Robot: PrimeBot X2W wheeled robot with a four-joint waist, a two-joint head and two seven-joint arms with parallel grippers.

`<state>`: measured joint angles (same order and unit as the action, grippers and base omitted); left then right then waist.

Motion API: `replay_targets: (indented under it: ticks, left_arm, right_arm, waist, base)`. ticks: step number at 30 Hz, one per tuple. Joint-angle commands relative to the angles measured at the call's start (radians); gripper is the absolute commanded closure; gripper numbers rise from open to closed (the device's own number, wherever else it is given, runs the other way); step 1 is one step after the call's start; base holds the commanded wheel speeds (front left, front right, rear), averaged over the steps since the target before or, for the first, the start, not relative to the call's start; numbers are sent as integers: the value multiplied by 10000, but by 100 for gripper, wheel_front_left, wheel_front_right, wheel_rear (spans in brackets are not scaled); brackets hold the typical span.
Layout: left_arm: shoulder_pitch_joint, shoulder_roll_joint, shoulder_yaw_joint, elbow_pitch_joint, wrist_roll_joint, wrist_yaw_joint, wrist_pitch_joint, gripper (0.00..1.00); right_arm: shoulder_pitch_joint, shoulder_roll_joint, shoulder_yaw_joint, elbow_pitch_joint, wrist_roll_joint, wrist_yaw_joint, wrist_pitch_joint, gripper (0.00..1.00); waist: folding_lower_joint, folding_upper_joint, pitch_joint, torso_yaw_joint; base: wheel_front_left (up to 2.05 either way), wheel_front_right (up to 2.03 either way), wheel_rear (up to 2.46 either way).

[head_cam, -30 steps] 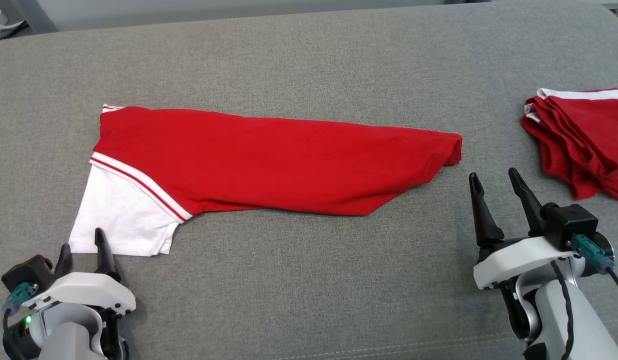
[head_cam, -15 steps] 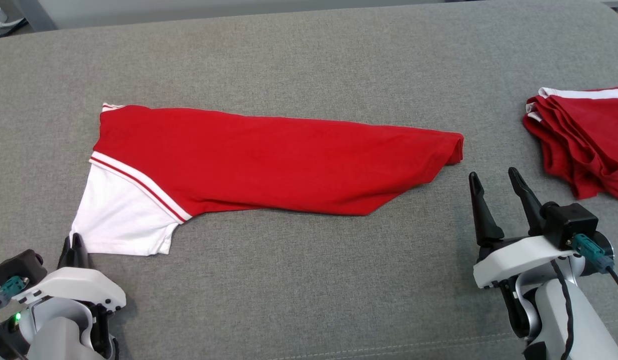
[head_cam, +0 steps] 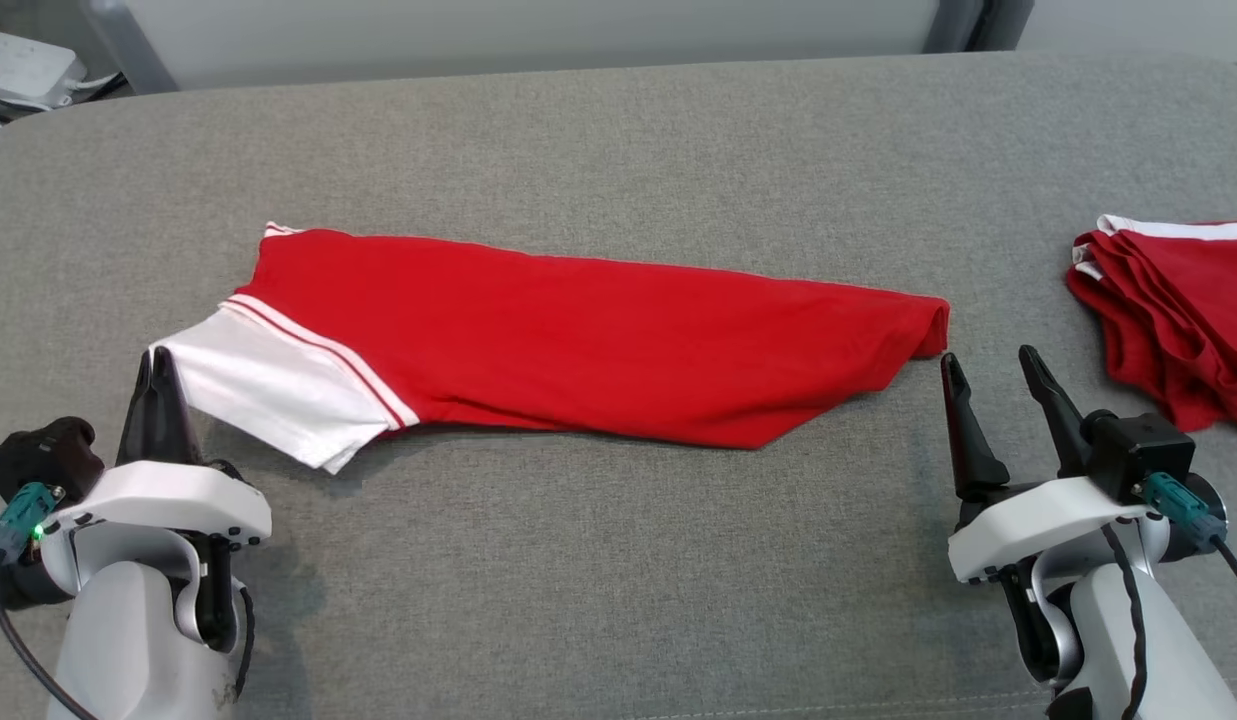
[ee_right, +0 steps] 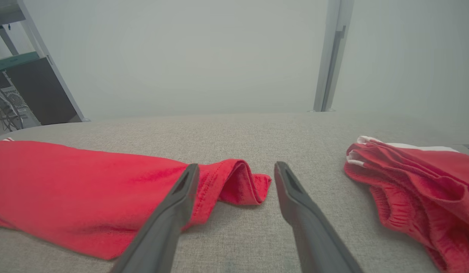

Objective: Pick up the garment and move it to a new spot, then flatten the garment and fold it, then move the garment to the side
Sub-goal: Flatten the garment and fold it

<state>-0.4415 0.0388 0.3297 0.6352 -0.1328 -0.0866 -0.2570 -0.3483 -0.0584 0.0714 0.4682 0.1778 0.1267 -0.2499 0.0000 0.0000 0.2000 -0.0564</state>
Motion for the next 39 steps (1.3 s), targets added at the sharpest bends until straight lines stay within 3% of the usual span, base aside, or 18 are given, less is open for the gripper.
replay_targets:
  ticks: [1, 8, 12, 23, 30, 39]
  left_arm:
    - [111, 211, 135, -391, 45, -45, -47, 100]
    - [370, 122, -582, -2218, -306, -168, -47, 100]
    - [911, 117, -1219, -1848, -781, 85, -47, 100]
    - [1578, 115, -1042, -3246, -1222, 623, -47, 100]
    - [2282, 115, -1000, -2929, -1185, 791, -47, 100]
    - [2050, 115, -1198, -2321, -1389, 820, -47, 100]
  right_arm:
    - [-24, 53, 175, -172, 46, 40, -118, 0]
    - [240, 62, 148, 225, 51, 40, -118, 0]
    - [275, 70, 303, 570, 100, 40, -118, 0]
    - [293, 74, 333, 1171, 104, 40, -118, 0]
    - [363, 68, 539, 1839, 269, 40, -118, 0]
    - [109, -88, 790, 2421, 788, 40, -118, 0]
  waist:
    - [0, 0, -119, 100]
    - [0, 0, -502, 506]
    - [0, 0, -603, 722]
    - [0, 0, -664, 894]
    - [0, 0, -684, 1078]
    - [0, 0, -501, 1202]
  base:
    - [0, 0, 0]
    - [0, 0, 0]
    - [0, 0, 0]
    - [0, 0, 0]
    - [0, 0, 0]
    - [0, 0, 0]
